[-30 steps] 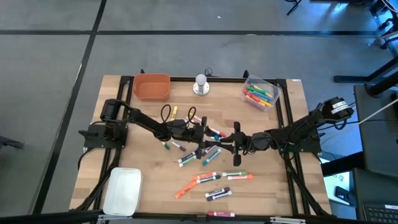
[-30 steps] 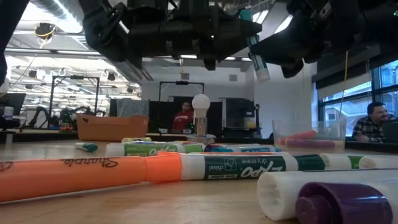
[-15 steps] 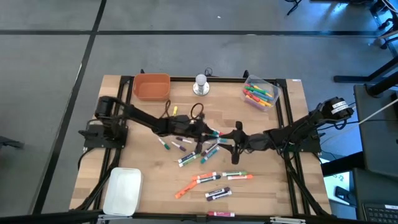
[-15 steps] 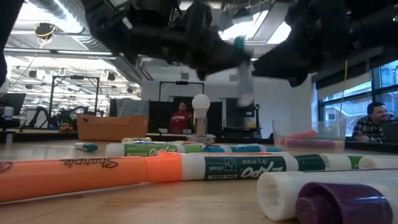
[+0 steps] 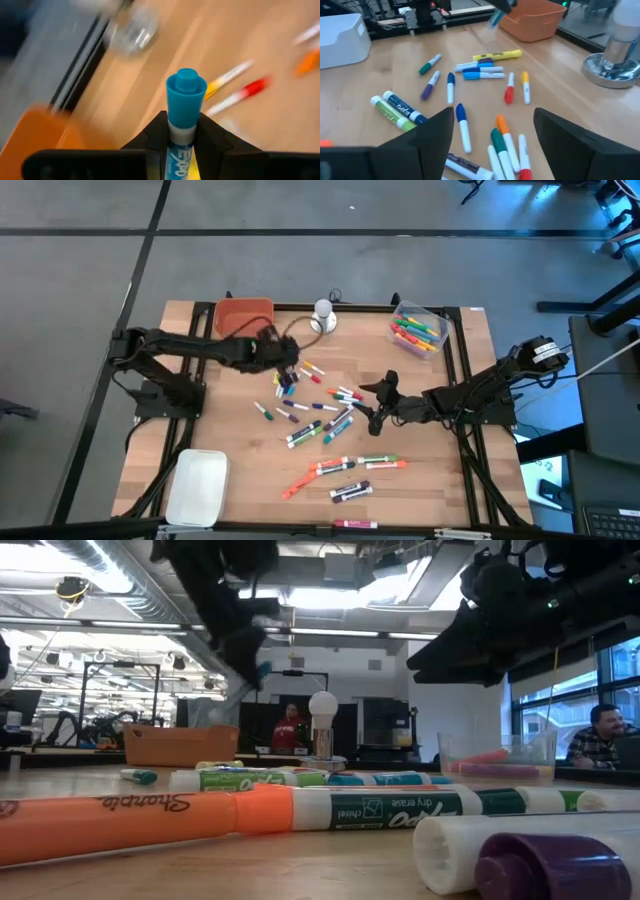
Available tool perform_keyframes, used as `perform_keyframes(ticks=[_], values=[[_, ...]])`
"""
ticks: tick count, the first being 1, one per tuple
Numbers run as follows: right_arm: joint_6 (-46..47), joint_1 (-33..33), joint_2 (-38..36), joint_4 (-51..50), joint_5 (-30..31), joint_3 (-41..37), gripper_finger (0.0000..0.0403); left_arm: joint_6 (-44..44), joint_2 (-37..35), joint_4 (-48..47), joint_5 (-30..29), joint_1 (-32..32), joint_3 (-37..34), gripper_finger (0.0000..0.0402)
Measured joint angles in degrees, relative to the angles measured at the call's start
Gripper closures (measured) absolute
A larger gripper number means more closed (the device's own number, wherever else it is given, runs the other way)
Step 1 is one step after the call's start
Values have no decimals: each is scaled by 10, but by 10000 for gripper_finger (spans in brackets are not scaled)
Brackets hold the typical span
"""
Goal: Pick & Place Markers
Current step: Put the light blue marker pen into the orange bin
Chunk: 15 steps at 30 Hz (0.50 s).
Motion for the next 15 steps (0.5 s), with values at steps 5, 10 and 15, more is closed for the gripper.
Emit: perform_keyframes(ticks=[5,10,15], values=[[-1,0,0,-4,-44,0,160,-48,0,-112,-3,74,0,344],[0,0,0,-4,-56,0,195,11,0,-126,-61,125,0,344],[1,-2,0,-4,-26,0,232,149,2,-86,-98,188,0,344]])
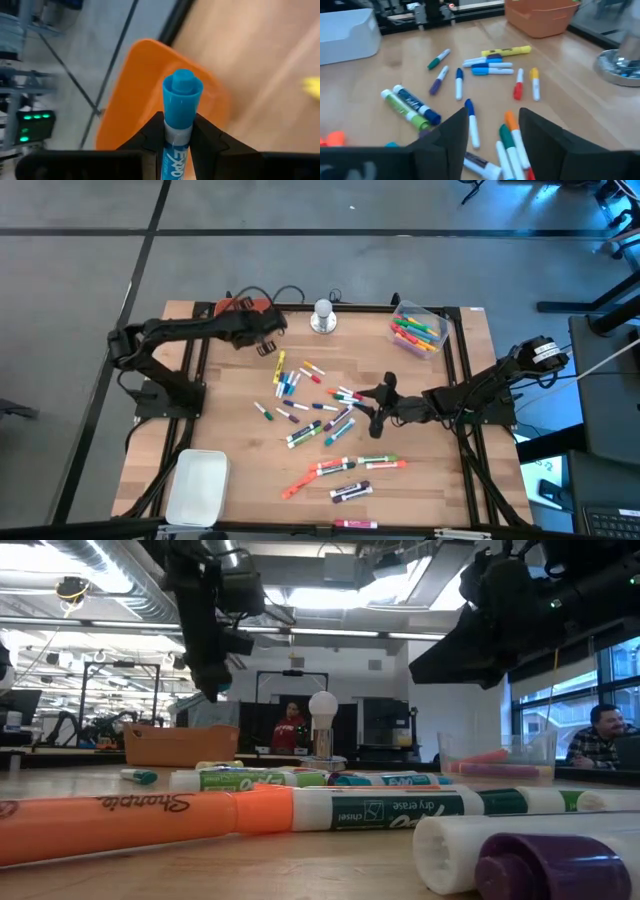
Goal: Pick & Place Markers
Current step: Put the light blue marker pen into the orange bin, then put the purple marker pen into the orange bin
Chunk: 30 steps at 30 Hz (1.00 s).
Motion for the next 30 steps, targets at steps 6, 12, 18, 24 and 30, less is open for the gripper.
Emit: perform_keyframes(ticks=[6,12,18,24,30], values=[[6,0,0,0,-3,0,255,68,40,62,29,82,0,333],[18,0,0,0,-11,0,249,120,92,72,20,127,-1,244],[19,0,0,0,-11,0,243,105,102,68,-5,124,0,194],[19,0,0,0,-10,0,242,71,50,79,80,74,34,197],[19,0,0,0,-6,0,242,42,20,238,399,-24,15,210]])
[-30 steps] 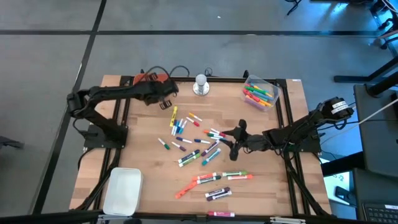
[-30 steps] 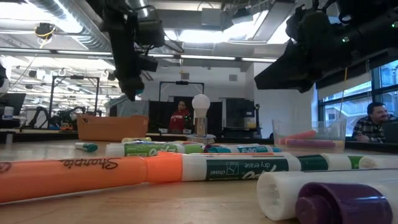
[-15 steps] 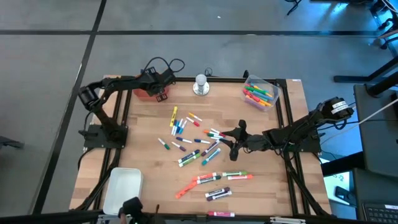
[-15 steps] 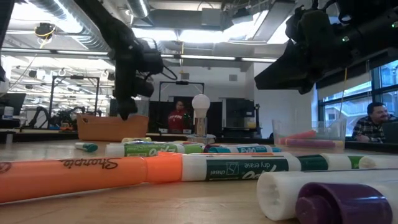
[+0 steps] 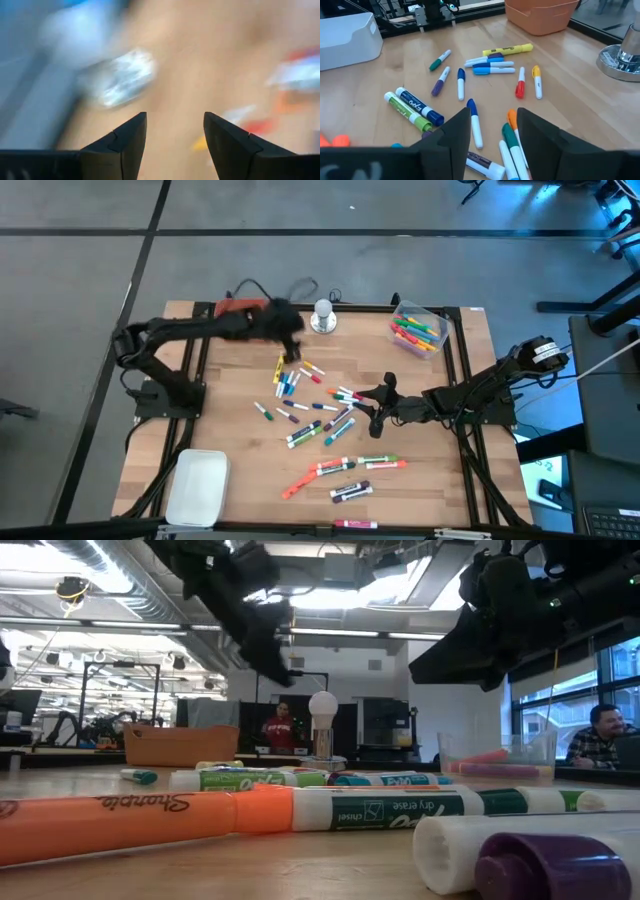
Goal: Pick & Place Markers
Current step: Put the purple marker pen into the orange bin
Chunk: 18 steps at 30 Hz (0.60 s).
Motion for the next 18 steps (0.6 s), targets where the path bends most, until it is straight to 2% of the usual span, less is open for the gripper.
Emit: perform_keyframes(ticks=[2,4,8,11,15,18], values=[[-1,0,0,0,0,0,242,-25,25,64,51,-53,-14,212],[-1,0,0,0,0,0,242,-55,57,112,45,-108,-24,212],[14,0,-1,-4,0,0,242,-126,130,211,-54,-205,-25,213],[24,0,-1,-10,8,0,242,-177,177,271,-102,-253,-11,213],[26,0,-1,-10,12,0,242,-235,237,268,-159,-295,26,213],[25,-4,-1,-9,11,0,242,-266,273,252,-169,-314,49,213]])
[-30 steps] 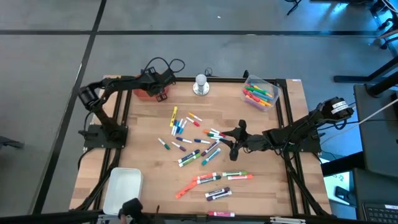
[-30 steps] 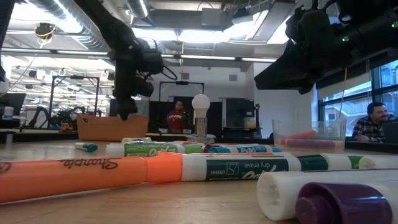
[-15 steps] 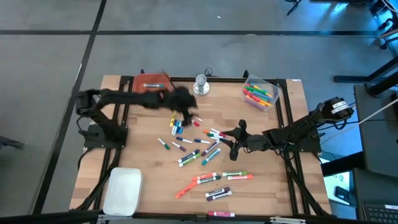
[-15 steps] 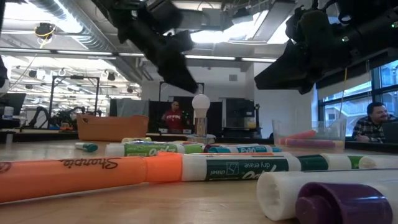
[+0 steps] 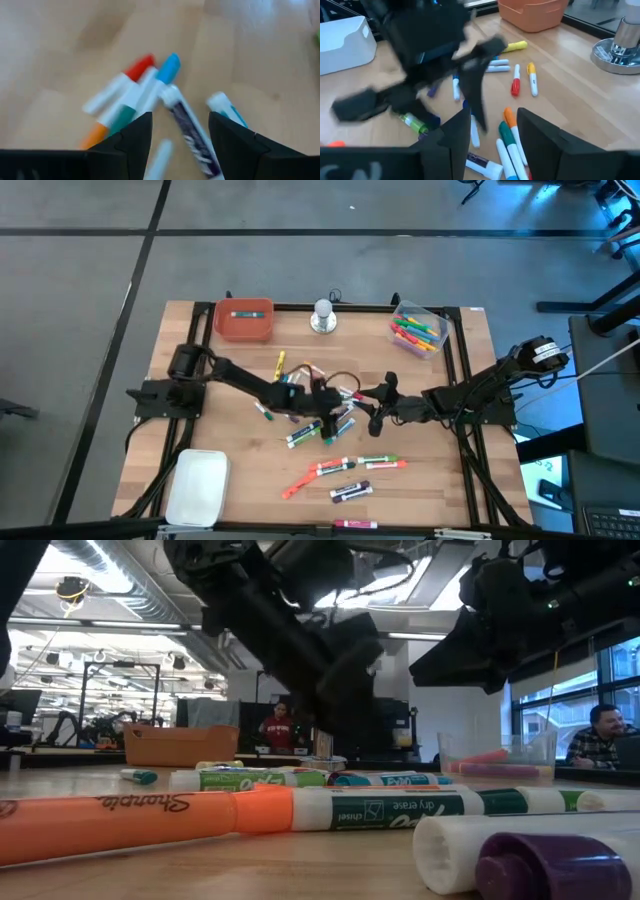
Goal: Pick & Place Markers
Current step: Put the purple marker pen into the orange bin
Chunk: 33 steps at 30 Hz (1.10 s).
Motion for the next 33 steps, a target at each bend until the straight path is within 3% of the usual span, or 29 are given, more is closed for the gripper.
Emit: perform_keyframes(ticks=[11,17,25,33], values=[[-14,-7,0,-4,0,0,242,-51,22,-127,4,-16,33,218],[-18,-7,0,-4,7,0,242,-49,30,-162,8,-9,36,255],[-17,-7,0,-5,6,0,242,-6,29,-177,32,8,35,339],[-17,-7,0,-16,6,0,242,53,-43,-222,18,24,29,342]])
